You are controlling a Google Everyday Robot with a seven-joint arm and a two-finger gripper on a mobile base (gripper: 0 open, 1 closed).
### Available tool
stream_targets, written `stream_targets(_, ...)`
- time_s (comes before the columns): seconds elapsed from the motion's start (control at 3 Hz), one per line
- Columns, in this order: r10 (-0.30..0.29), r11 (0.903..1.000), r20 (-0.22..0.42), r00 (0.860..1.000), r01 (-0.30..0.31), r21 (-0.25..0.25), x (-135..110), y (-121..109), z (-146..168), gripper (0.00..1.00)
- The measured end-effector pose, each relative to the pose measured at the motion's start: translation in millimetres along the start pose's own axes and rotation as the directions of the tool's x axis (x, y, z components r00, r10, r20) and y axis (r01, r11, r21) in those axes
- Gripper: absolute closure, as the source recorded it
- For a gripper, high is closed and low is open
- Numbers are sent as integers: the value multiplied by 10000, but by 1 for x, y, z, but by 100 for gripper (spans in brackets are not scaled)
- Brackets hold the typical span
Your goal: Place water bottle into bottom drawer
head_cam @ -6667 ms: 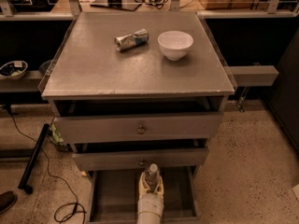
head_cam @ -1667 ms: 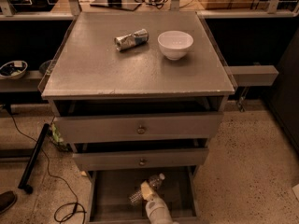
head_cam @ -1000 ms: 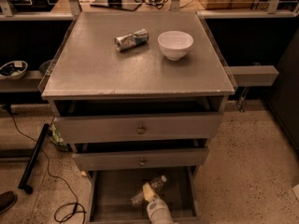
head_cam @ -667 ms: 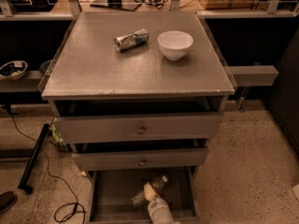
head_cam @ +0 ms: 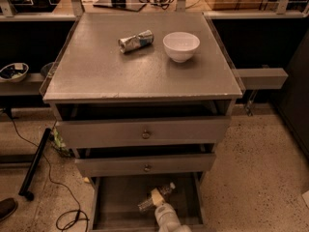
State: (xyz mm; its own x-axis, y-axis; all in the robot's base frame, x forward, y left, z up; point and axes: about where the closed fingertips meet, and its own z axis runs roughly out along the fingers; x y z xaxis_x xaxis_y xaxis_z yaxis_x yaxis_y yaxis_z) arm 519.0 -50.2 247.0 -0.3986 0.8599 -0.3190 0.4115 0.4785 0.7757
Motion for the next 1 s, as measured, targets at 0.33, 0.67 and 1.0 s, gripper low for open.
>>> stream_targets(0.33,522,9973,-338,9981,-504,535,3,-16,17,100)
stream_targets(0.67,888,9922,-468,9949,-843,917,1,-29,25,100)
stream_targets(1.0,888,9922,-470,9949,-842,922,1,-29,25,100)
